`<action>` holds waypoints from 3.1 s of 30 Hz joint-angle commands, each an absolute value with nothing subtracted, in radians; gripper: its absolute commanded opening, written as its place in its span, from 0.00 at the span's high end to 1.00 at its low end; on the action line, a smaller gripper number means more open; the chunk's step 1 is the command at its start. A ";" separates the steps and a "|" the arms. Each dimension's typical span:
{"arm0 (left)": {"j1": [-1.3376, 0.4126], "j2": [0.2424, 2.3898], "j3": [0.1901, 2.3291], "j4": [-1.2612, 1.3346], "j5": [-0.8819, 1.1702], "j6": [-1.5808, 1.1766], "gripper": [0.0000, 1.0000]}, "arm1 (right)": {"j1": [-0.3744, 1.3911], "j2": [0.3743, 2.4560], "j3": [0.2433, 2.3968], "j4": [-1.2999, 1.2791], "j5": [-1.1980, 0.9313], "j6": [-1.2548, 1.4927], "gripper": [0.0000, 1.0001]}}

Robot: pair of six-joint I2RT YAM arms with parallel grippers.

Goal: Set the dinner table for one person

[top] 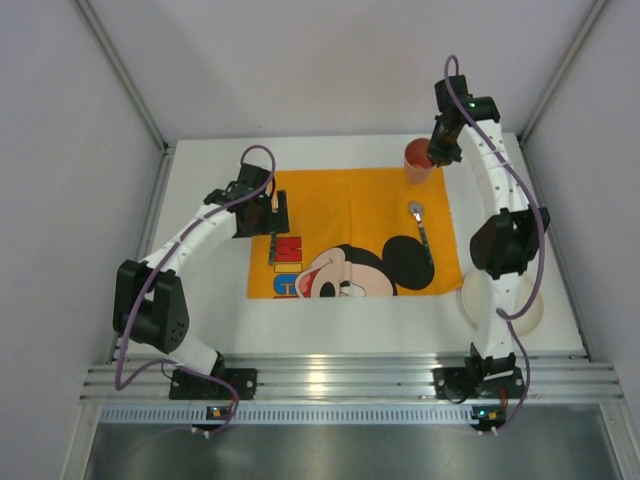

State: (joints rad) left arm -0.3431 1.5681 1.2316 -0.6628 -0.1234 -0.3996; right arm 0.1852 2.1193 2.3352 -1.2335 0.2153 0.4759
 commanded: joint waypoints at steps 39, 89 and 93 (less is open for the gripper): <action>-0.339 1.491 1.181 -0.672 -0.094 -0.431 0.03 | 0.144 2.286 2.384 -1.063 0.152 0.538 0.28; -0.342 1.489 1.155 -0.670 -0.005 -0.367 0.04 | -0.638 1.192 0.742 -0.940 0.117 0.653 0.09; -0.342 1.488 1.150 -0.670 -0.005 -0.373 0.04 | -0.621 1.184 0.709 -0.942 0.098 0.666 0.09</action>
